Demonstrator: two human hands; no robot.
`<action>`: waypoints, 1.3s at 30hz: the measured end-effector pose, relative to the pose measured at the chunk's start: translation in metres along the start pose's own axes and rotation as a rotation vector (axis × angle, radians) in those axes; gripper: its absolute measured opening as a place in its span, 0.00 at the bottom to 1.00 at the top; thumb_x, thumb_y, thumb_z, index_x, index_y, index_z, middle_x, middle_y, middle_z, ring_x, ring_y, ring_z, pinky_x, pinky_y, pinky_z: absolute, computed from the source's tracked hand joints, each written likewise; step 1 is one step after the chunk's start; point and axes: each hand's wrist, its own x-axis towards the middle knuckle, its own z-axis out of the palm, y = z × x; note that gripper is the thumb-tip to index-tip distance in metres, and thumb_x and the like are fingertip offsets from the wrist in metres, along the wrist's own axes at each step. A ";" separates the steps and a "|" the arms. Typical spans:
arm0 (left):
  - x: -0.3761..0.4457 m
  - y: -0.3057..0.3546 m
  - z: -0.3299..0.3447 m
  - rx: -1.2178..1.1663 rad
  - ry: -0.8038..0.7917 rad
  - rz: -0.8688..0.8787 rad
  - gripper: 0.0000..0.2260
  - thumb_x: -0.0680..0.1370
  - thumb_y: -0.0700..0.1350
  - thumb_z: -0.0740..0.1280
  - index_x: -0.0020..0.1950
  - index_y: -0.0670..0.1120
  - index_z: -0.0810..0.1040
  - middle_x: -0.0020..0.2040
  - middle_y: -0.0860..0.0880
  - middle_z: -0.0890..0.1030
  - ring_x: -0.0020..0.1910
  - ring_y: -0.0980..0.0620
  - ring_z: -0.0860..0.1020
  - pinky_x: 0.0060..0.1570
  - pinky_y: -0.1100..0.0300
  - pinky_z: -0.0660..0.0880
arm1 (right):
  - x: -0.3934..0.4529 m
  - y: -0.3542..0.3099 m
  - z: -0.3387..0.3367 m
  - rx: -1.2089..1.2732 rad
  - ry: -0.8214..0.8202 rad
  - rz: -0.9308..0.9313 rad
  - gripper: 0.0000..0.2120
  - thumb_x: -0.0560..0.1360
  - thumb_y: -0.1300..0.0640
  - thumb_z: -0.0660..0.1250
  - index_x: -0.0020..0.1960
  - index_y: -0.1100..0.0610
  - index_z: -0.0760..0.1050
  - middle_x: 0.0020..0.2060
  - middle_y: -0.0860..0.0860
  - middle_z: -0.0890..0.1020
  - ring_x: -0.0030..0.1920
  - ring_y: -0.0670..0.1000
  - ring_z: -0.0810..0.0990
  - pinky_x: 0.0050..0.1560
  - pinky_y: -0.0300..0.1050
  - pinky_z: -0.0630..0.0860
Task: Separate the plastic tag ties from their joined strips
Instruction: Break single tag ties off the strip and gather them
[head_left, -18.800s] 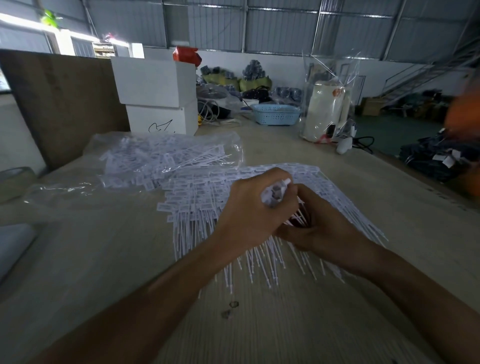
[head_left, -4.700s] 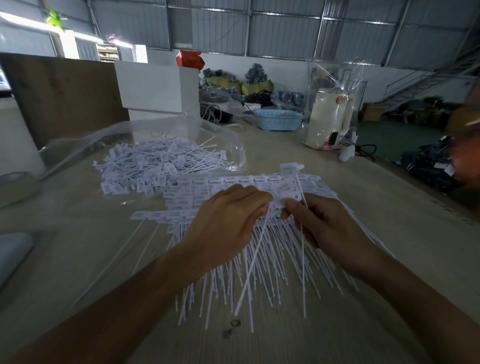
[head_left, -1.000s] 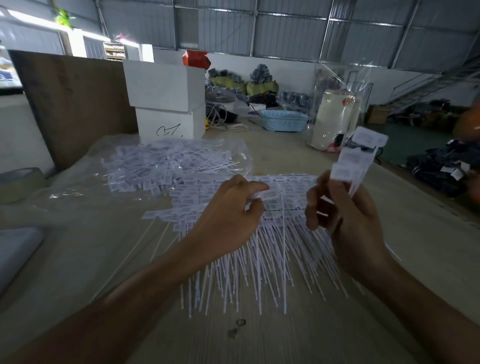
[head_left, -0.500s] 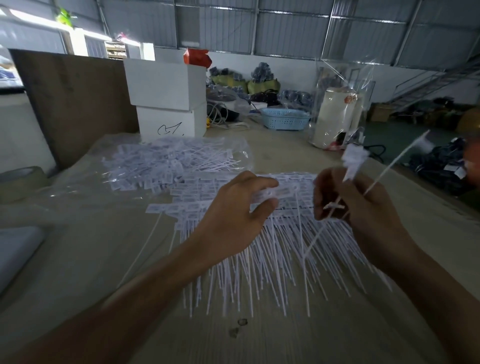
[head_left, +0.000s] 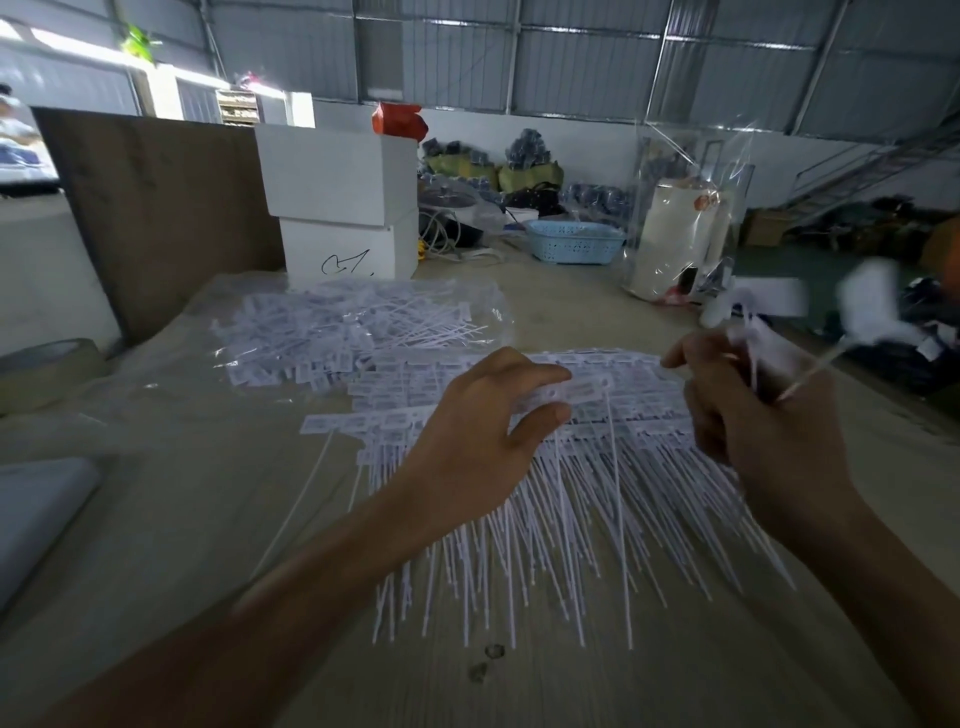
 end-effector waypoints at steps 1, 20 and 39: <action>0.000 0.000 0.000 -0.004 -0.001 0.008 0.13 0.81 0.44 0.66 0.65 0.44 0.79 0.50 0.53 0.75 0.48 0.61 0.73 0.49 0.80 0.62 | -0.001 0.001 0.001 -0.038 0.013 -0.003 0.13 0.84 0.51 0.60 0.47 0.56 0.78 0.24 0.48 0.65 0.22 0.47 0.61 0.24 0.38 0.62; -0.005 -0.004 0.000 0.155 0.002 0.146 0.15 0.76 0.37 0.71 0.62 0.42 0.80 0.55 0.44 0.83 0.52 0.47 0.79 0.51 0.59 0.71 | -0.010 -0.011 0.017 -0.174 -0.328 0.266 0.19 0.73 0.38 0.65 0.37 0.52 0.83 0.27 0.56 0.66 0.26 0.52 0.62 0.31 0.46 0.59; 0.001 -0.004 -0.003 -0.218 0.021 -0.044 0.11 0.76 0.39 0.73 0.57 0.46 0.84 0.50 0.51 0.86 0.49 0.64 0.82 0.52 0.72 0.76 | -0.015 -0.004 0.018 -0.048 -0.293 0.210 0.12 0.75 0.45 0.65 0.43 0.51 0.82 0.26 0.55 0.68 0.26 0.54 0.62 0.29 0.48 0.60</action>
